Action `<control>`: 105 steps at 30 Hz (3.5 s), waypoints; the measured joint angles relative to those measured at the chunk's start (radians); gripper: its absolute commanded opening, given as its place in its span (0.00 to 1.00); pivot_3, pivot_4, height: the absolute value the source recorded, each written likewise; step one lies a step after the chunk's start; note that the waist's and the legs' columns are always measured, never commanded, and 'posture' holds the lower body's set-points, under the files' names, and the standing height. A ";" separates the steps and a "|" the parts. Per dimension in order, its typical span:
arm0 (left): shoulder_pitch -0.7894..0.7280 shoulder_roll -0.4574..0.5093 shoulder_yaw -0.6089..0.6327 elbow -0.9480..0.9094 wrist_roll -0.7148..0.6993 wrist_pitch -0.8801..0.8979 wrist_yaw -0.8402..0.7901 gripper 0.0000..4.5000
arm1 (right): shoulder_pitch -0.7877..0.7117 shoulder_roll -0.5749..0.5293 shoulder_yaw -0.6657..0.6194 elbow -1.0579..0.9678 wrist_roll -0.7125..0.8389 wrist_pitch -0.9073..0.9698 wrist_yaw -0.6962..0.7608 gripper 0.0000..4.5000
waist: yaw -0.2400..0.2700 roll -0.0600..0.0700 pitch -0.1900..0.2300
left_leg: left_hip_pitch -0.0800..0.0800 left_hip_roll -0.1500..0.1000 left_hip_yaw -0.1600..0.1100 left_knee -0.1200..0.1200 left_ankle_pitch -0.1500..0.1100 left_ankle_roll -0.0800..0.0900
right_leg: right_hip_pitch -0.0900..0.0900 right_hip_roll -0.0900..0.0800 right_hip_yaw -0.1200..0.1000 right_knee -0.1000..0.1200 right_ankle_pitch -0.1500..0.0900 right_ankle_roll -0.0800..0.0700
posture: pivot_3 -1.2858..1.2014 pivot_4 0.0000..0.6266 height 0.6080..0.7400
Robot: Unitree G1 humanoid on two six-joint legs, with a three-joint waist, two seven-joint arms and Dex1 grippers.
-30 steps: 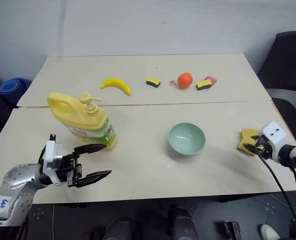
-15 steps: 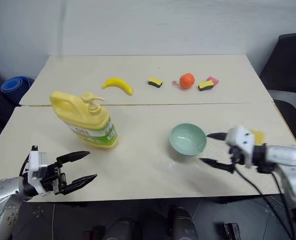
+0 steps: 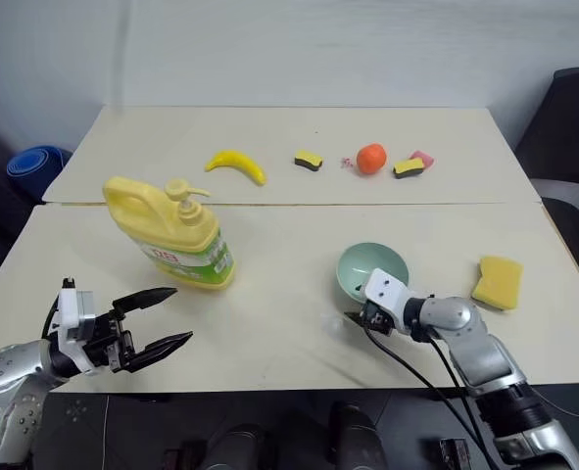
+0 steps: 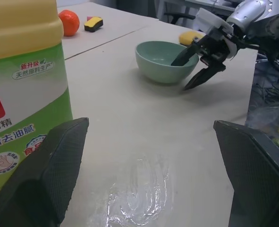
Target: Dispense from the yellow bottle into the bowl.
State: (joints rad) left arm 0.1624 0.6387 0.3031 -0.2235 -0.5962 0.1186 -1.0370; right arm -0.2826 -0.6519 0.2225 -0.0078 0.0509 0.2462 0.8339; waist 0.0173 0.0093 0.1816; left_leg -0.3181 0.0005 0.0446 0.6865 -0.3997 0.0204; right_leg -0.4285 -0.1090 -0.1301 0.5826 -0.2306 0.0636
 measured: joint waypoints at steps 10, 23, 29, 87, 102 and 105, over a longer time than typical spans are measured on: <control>0.070 -0.001 0.151 -0.079 -0.078 0.064 0.097 1.00 | -0.065 0.026 0.009 0.006 0.002 -0.025 0.056 0.01 | -0.017 -0.002 0.000 | 0.000 0.001 -0.001 0.000 0.000 0.000 | 0.000 0.000 -0.001 0.001 0.000 0.000 | 0.52 0.24 1.00; -0.335 0.272 0.329 -0.085 -0.456 0.365 0.228 0.12 | -0.508 0.046 0.169 -0.224 0.135 0.195 0.394 0.00 | -0.005 -0.003 0.001 | -0.002 -0.003 -0.008 0.000 0.002 0.000 | 0.001 -0.001 -0.004 0.001 0.000 -0.001 | 0.52 0.24 1.00; -0.607 0.234 0.045 -0.015 -0.300 0.372 0.256 0.00 | -0.614 0.073 0.215 -0.215 0.126 0.258 0.416 0.00 | -0.016 -0.004 0.001 | -0.003 -0.005 -0.006 0.000 0.003 0.001 | 0.000 0.002 -0.005 0.000 0.000 0.000 | 0.52 0.24 1.00; -0.320 0.231 0.225 0.018 -0.221 0.404 -0.011 0.00 | -0.428 0.010 0.141 0.405 -0.047 -0.262 0.320 0.00 | -0.049 -0.006 -0.004 | -0.001 -0.002 -0.004 -0.003 0.006 -0.006 | -0.001 0.001 -0.005 0.001 -0.001 0.000 | 0.52 0.24 1.00; 0.126 0.001 0.198 -0.101 0.065 0.109 0.054 0.62 | -0.104 -0.016 -0.109 0.217 0.230 -0.428 0.395 0.99 | 0.009 -0.001 0.001 | 0.000 -0.002 -0.008 -0.002 0.002 -0.002 | 0.001 -0.003 -0.006 -0.005 -0.001 -0.001 | 0.52 0.24 1.00; 0.148 -0.009 0.177 -0.026 0.167 0.004 0.083 0.83 | 0.116 -0.080 -0.235 0.085 0.349 -0.346 0.401 1.00 | 0.015 -0.002 0.001 | 0.000 -0.001 -0.007 -0.002 0.000 0.000 | 0.001 -0.003 -0.006 -0.007 0.000 -0.001 | 0.52 0.24 1.00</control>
State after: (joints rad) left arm 0.3100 0.6302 0.4806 -0.2498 -0.4290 0.1231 -0.9538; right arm -0.1669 -0.7315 -0.0127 0.0774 0.3994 -0.1001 1.2346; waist 0.0318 0.0077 0.1823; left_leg -0.3183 -0.0007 0.0380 0.6842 -0.4000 0.0204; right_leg -0.4273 -0.1122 -0.1359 0.5757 -0.2310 0.0627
